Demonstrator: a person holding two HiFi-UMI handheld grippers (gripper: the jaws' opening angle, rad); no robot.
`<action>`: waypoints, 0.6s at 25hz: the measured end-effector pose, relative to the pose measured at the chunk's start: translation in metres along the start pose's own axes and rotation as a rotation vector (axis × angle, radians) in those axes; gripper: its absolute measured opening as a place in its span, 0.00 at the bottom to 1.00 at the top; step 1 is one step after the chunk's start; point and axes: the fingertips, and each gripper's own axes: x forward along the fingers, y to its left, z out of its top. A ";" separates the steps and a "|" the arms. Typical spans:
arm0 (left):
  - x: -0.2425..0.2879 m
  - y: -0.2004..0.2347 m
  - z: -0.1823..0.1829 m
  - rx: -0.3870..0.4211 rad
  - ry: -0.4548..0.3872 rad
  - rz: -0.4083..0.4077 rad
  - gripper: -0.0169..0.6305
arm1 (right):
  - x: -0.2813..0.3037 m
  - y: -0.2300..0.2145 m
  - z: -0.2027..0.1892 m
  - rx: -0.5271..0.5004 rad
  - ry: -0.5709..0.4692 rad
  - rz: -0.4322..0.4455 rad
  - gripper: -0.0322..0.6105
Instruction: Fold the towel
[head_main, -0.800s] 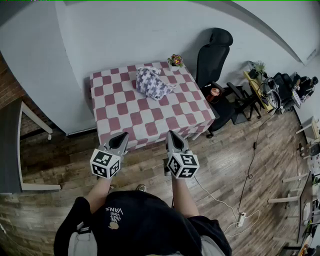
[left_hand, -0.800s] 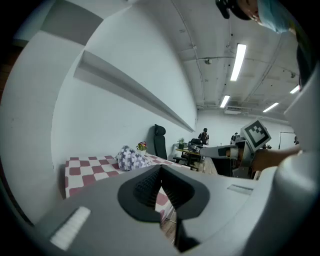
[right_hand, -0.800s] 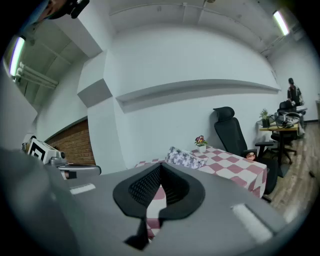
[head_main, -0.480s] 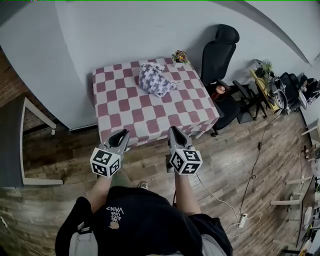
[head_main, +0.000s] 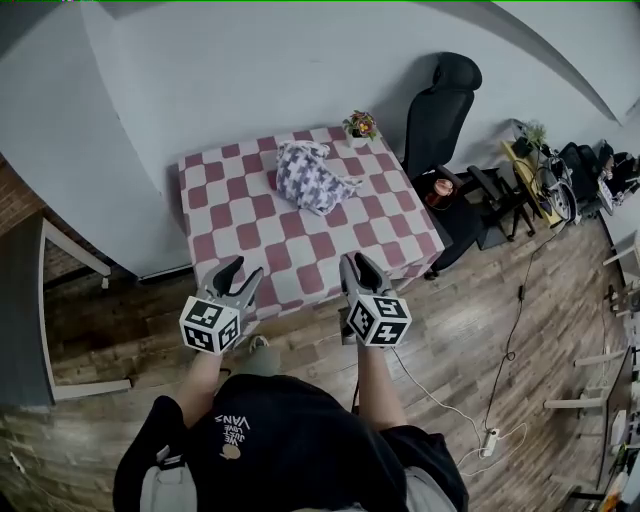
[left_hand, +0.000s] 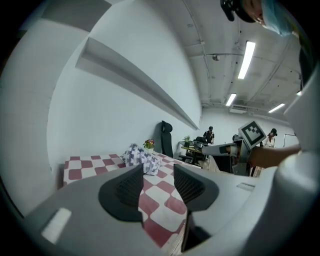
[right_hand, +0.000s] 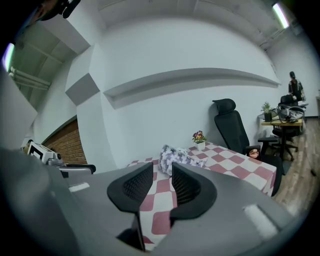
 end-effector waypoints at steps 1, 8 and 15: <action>0.009 0.007 0.003 -0.002 0.002 -0.008 0.28 | 0.008 -0.002 0.003 -0.009 0.005 -0.007 0.22; 0.072 0.046 0.032 0.044 0.017 -0.094 0.28 | 0.064 -0.019 0.026 -0.041 0.020 -0.085 0.23; 0.110 0.080 0.038 0.062 0.051 -0.117 0.29 | 0.093 -0.042 0.021 -0.007 0.056 -0.147 0.23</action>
